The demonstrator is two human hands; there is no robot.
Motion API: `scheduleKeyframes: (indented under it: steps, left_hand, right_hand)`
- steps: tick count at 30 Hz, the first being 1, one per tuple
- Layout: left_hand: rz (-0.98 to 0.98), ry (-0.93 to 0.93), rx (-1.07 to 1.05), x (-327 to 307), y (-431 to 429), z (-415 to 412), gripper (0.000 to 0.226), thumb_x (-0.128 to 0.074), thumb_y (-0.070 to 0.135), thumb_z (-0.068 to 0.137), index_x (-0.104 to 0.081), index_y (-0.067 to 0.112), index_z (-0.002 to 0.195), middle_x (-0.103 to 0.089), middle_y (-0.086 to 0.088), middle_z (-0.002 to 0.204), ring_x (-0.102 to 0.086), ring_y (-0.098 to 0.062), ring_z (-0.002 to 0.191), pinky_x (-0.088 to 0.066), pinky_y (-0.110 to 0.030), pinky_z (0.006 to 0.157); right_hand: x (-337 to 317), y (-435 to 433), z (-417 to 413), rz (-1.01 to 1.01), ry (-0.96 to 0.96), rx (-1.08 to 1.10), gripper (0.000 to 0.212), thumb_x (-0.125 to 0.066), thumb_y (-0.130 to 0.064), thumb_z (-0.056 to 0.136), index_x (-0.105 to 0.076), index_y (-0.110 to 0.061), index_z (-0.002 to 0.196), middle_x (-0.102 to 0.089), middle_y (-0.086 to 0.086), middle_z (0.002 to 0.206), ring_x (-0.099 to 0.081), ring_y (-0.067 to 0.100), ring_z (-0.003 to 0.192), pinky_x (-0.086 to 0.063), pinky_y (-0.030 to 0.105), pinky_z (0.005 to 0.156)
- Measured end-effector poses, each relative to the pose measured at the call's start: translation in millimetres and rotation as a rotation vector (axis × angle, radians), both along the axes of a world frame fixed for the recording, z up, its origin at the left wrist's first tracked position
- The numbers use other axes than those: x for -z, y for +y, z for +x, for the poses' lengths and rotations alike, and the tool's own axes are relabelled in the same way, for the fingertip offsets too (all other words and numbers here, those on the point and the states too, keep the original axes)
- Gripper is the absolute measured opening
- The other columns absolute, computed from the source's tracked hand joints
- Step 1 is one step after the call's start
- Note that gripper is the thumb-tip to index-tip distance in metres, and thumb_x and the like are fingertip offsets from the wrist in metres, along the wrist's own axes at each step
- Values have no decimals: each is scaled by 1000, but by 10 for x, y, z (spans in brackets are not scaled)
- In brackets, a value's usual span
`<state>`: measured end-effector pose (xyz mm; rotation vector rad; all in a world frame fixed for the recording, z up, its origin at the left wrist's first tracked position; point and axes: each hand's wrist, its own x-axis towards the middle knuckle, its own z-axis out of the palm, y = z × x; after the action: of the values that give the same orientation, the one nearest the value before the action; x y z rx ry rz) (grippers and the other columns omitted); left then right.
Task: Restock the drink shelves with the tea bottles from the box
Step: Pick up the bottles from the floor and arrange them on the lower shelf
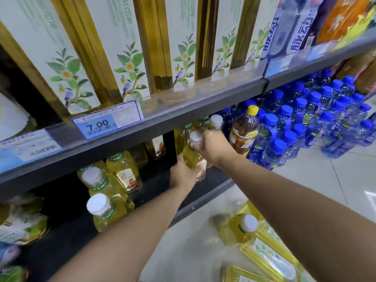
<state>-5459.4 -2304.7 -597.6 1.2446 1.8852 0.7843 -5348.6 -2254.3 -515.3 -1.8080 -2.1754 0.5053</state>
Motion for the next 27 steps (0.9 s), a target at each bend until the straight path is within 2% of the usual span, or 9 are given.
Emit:
scheduleKeyframes:
  steps: [3, 5, 10, 14, 18, 20, 23, 25, 27]
  left_hand:
    - [-16, 20, -34, 37, 148, 64, 60, -80, 37, 81, -52, 15, 130, -65, -14, 121, -64, -35, 110, -54, -38, 83]
    - [-11, 44, -47, 68, 219, 114, 54, -79, 32, 83, -55, 15, 129, -66, -13, 123, -65, -33, 110, -54, -37, 82]
    - [-30, 137, -35, 161, 313, 171, 40, -73, 29, 89, -62, 10, 122, -66, -14, 121, -65, -33, 109, -54, -38, 81]
    - [-70, 213, -35, 238, 360, 174, 37, -69, 31, 92, -61, 7, 120, -65, -17, 120, -64, -36, 109, -54, -43, 82]
    - [-108, 186, -89, 254, 237, 284, 34, -60, 25, 97, -61, 6, 125, -65, -17, 124, -58, -37, 117, -51, -43, 88]
    - [-89, 148, -60, 267, -60, 454, 33, -53, 18, 98, -60, 8, 129, -64, -16, 126, -58, -36, 118, -48, -40, 91]
    - [14, 20, 396, 362, -716, 682, 45, -53, 9, 91, -56, 21, 135, -61, -5, 130, -59, -23, 120, -48, -32, 98]
    - [25, -4, 777, 419, -1102, 737, 57, -57, 27, 87, -44, 34, 142, -49, 11, 143, -50, -12, 130, -43, -31, 107]
    - [82, 163, 958, 451, -1270, 773, 65, -56, 52, 86, -30, 42, 145, -33, 19, 149, -41, -11, 133, -41, -34, 107]
  right_hand:
    - [78, -49, 128, 50, 151, 20, 33, -65, -28, 93, -57, -7, 117, -59, 9, 98, -54, 21, 86, -39, 28, 73]
    - [218, -204, 335, 98, 204, 23, 35, -65, -28, 93, -58, -11, 122, -56, 1, 96, -53, 17, 84, -44, 29, 75]
    - [740, -721, 1056, 178, -4, 38, 24, -60, -31, 95, -67, -18, 114, -62, 0, 102, -60, 22, 92, -50, 34, 77]
    - [923, -969, 1475, 265, -153, 127, 30, -62, -38, 91, -69, -20, 114, -63, 2, 110, -59, 29, 100, -48, 40, 81]
    - [974, -1088, 1575, -103, -205, 266, 55, -58, -52, 90, -48, -29, 139, -50, 5, 136, -51, 30, 121, -46, 42, 96]
    - [1023, -1122, 1579, -321, -124, 302, 62, -60, -46, 90, -39, -27, 145, -49, 8, 137, -51, 29, 122, -44, 37, 98]
    - [1101, -1175, 1598, -389, -31, 366, 59, -64, -30, 89, -43, -16, 142, -56, 13, 131, -51, 30, 121, -41, 30, 94]
    - [1126, -1219, 1611, -352, 20, 450, 49, -68, -27, 86, -51, -13, 130, -61, 13, 121, -55, 30, 109, -40, 29, 80]
    - [1136, -1253, 1606, -337, 76, 521, 41, -70, -26, 83, -55, -13, 118, -64, 12, 109, -52, 27, 91, -37, 27, 71]
